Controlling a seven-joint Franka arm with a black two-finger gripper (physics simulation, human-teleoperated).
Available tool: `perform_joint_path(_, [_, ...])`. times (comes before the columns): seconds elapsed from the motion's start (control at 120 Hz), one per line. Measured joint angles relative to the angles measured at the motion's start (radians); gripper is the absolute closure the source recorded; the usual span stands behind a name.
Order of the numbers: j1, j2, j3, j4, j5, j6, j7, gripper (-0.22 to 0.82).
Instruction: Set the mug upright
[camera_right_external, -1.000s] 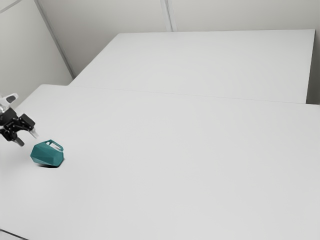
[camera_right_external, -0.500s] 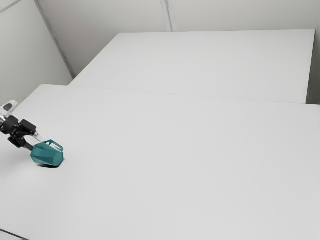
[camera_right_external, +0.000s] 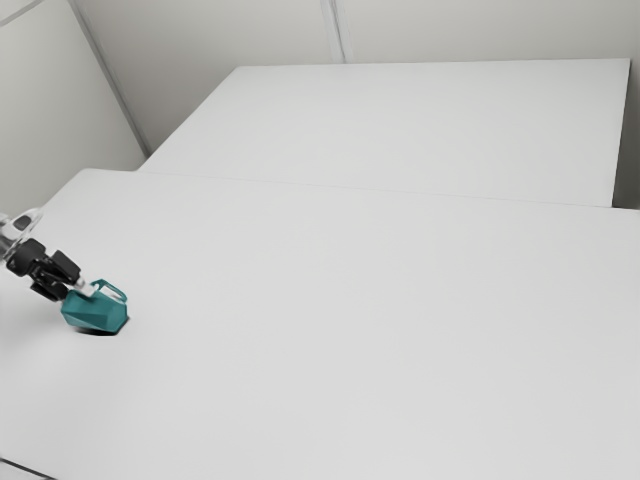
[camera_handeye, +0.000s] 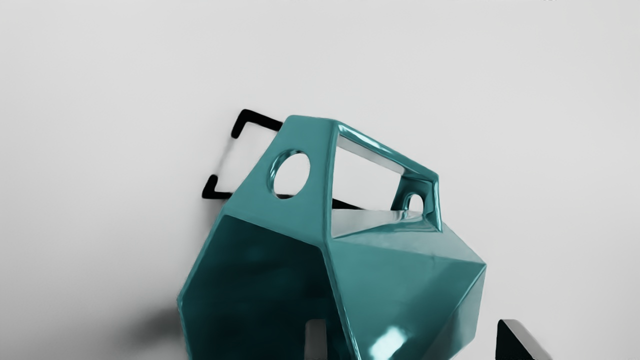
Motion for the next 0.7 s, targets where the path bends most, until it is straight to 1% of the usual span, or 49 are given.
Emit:
perform_joint_path(0.075, [-0.002,-0.001,-0.001,0.0,0.0,0.008,0.008,0.47])
perform_joint_path(0.117, [-0.003,-0.003,-0.002,0.001,0.0,0.011,0.012,0.53])
perform_joint_path(0.192, [-0.011,-0.012,-0.004,0.003,0.001,0.017,0.018,0.61])
perform_joint_path(0.292, [-0.027,-0.032,-0.005,0.003,0.002,0.021,0.024,0.68])
perform_joint_path(0.383, [-0.041,-0.051,-0.008,0.001,0.003,0.023,0.023,0.73])
perform_joint_path(0.517, [-0.061,-0.08,-0.014,-0.01,0.01,0.033,0.011,0.75])
perform_joint_path(0.7, [-0.104,-0.155,-0.02,-0.094,0.033,0.087,-0.021,0.77])
